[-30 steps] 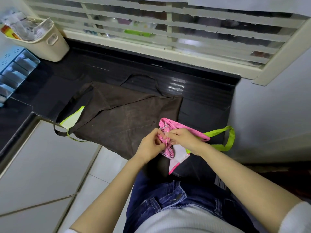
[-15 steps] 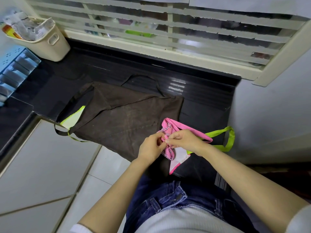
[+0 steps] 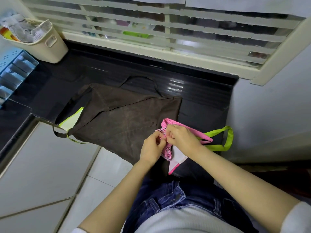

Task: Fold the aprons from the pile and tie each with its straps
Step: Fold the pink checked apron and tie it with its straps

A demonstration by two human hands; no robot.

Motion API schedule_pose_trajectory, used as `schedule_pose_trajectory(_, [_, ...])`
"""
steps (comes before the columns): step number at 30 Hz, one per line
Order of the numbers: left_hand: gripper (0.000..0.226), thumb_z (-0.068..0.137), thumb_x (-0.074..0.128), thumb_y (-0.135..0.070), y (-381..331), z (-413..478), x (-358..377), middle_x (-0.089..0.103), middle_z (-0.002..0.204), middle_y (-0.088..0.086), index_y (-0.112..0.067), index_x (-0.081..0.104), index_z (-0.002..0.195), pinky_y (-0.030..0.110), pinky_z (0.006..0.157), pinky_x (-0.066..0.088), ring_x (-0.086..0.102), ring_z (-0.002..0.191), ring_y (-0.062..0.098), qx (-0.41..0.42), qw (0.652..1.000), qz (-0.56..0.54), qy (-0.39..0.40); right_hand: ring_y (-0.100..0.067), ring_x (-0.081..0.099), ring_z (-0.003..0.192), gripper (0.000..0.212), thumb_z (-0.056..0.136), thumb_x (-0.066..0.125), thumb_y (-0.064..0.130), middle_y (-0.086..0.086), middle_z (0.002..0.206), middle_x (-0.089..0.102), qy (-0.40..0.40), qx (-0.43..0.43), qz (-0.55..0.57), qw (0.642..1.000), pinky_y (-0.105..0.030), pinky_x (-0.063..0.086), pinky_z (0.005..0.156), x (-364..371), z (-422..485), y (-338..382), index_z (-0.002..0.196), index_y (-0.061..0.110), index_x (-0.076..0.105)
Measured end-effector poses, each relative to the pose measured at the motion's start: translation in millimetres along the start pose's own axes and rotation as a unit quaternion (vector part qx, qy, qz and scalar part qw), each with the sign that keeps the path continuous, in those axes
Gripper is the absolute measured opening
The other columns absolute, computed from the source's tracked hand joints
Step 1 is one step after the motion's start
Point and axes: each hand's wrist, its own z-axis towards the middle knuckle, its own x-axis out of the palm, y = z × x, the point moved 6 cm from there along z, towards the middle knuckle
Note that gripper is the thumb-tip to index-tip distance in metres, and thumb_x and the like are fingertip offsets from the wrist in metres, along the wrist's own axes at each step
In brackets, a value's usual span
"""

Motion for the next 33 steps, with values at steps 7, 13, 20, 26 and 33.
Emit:
schedule_pose_trajectory(7, [0.008,0.085,0.065,-0.017,-8.3,-7.4,-10.9,0.037,0.088,-0.007,-0.014,0.060,0.079,0.010,0.073,0.030,0.030,0.082,0.009,0.113,0.983,0.107,-0.096,-0.031,0.059,0.085,0.014,0.093,0.051,0.015,-0.007,0.104,0.058,-0.001,-0.008,-0.038,0.999,-0.040,0.044,0.070,8.7,-0.1,7.6,0.105,0.009,0.054])
schedule_pose_trajectory(13, [0.012,0.083,0.057,-0.004,-2.6,-8.4,-16.2,0.056,0.084,-0.003,-0.012,0.058,0.075,0.011,0.077,0.034,0.047,0.085,0.013,0.100,0.992,0.008,-0.072,-0.031,0.058,0.082,0.013,0.093,0.052,0.012,-0.008,0.103,0.058,-0.040,-0.027,0.000,0.999,-0.038,0.040,0.070,6.7,-5.1,11.5,0.102,0.003,0.057])
schedule_pose_trajectory(20, [0.026,0.093,0.053,-0.005,11.0,-0.7,-13.7,0.065,0.101,0.001,-0.028,0.065,0.092,0.023,0.092,0.044,0.059,0.098,0.014,0.027,0.988,-0.150,0.020,-0.029,0.060,0.079,0.009,0.095,0.052,0.015,-0.005,0.097,0.062,-0.041,-0.038,0.044,0.997,-0.041,0.045,0.065,9.2,-7.1,6.3,0.096,0.008,0.057])
schedule_pose_trajectory(26, [0.009,0.090,0.060,-0.008,19.2,4.3,-12.8,0.062,0.094,0.003,-0.014,0.065,0.086,0.021,0.084,0.045,0.056,0.090,0.014,-0.016,0.987,-0.157,0.041,-0.022,0.059,0.079,0.007,0.093,0.052,0.012,0.000,0.096,0.060,-0.025,-0.039,0.053,0.997,-0.037,0.046,0.065,8.5,-6.7,3.2,0.095,0.009,0.058])
schedule_pose_trajectory(33, [0.008,0.090,0.061,-0.012,15.5,9.5,-23.7,0.043,0.088,-0.006,-0.010,0.066,0.085,0.021,0.086,0.028,0.037,0.094,0.014,0.064,0.994,0.085,0.015,-0.016,0.054,0.074,0.005,0.089,0.060,0.010,0.004,0.087,0.052,-0.050,0.031,0.107,0.993,-0.037,0.046,0.070,0.3,-0.2,-24.6,0.085,0.008,0.058])
